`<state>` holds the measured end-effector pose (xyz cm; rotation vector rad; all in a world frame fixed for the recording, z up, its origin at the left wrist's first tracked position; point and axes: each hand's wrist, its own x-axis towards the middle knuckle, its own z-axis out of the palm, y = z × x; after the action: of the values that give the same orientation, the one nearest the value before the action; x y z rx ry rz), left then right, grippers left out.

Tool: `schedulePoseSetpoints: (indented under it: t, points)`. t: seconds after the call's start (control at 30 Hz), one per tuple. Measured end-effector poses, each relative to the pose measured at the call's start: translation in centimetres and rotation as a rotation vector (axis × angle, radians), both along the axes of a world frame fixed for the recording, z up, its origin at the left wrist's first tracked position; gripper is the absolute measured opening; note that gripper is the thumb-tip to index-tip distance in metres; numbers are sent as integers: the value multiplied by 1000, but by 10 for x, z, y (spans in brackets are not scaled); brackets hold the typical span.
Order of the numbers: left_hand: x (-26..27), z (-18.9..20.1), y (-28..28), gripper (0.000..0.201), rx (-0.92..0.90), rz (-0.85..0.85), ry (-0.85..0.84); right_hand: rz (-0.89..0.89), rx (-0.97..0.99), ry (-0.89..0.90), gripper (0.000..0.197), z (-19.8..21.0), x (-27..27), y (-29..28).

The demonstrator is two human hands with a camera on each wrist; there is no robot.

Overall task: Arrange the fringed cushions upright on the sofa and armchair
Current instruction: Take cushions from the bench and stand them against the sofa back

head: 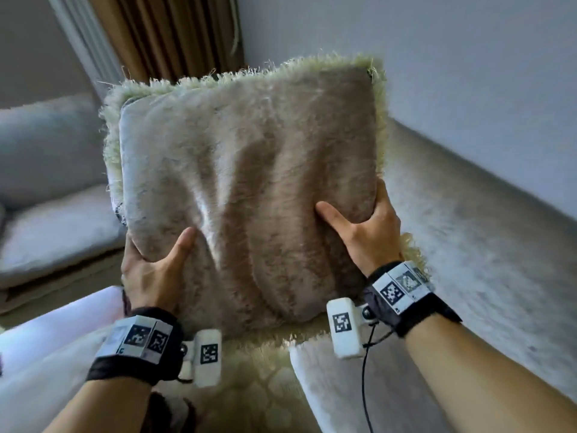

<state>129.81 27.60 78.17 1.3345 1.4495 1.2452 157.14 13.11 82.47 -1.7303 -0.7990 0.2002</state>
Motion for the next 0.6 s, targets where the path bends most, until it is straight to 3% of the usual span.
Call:
schedulePoseSetpoints:
  t: [0.17, 0.33, 0.43, 0.6]
  points:
    - [141, -19, 15, 82, 21, -385, -20, -404, -2, -8, 81, -22, 63, -76]
    - [250, -49, -5, 86, 5, -727, -60, -763, -19, -41, 97, -55, 81, -146]
    - [300, -74, -37, 74, 29, -921, -84, -923, -19, -41, 113, -86, 84, -189]
    - [373, -138, -86, 68, 58, -1085, -144, -1073, 27, -60, 131, -156, 108, -244]
